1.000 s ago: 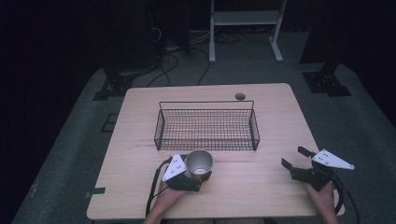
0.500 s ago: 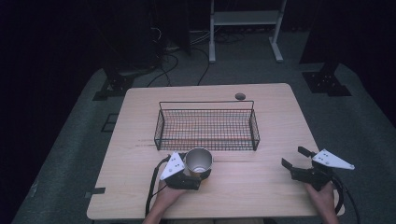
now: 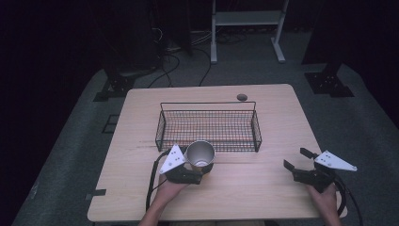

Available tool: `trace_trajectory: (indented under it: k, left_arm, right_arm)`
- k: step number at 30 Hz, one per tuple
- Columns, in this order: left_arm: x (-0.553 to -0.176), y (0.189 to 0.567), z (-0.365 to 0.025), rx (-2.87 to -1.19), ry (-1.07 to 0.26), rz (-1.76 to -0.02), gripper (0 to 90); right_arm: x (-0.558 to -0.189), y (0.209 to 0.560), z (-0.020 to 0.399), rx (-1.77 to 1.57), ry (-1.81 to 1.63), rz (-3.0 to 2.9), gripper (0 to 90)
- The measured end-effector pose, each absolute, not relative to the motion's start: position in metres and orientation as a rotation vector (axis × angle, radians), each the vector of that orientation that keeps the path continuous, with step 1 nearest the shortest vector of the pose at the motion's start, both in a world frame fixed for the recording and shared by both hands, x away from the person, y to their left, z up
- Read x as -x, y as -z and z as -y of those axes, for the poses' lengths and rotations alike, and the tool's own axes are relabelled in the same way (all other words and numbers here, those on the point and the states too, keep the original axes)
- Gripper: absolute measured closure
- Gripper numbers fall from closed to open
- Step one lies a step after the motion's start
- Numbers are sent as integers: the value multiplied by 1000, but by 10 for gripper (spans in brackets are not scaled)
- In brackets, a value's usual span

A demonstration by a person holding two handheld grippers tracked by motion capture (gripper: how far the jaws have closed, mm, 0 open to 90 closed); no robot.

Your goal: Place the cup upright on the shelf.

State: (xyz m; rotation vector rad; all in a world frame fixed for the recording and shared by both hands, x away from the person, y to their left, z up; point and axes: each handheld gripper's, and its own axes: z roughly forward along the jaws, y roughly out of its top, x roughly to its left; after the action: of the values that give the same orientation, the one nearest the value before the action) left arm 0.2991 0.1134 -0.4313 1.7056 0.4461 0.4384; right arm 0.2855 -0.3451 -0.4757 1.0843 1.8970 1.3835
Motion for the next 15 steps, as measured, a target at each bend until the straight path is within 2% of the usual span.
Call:
trace_trajectory:
  k: [15]
  left_arm:
    - [-309, 409, -108, -1717, -439, -413, 136]
  right_arm:
    - [-286, 476, 345, -1086, -1385, -1897, 129]
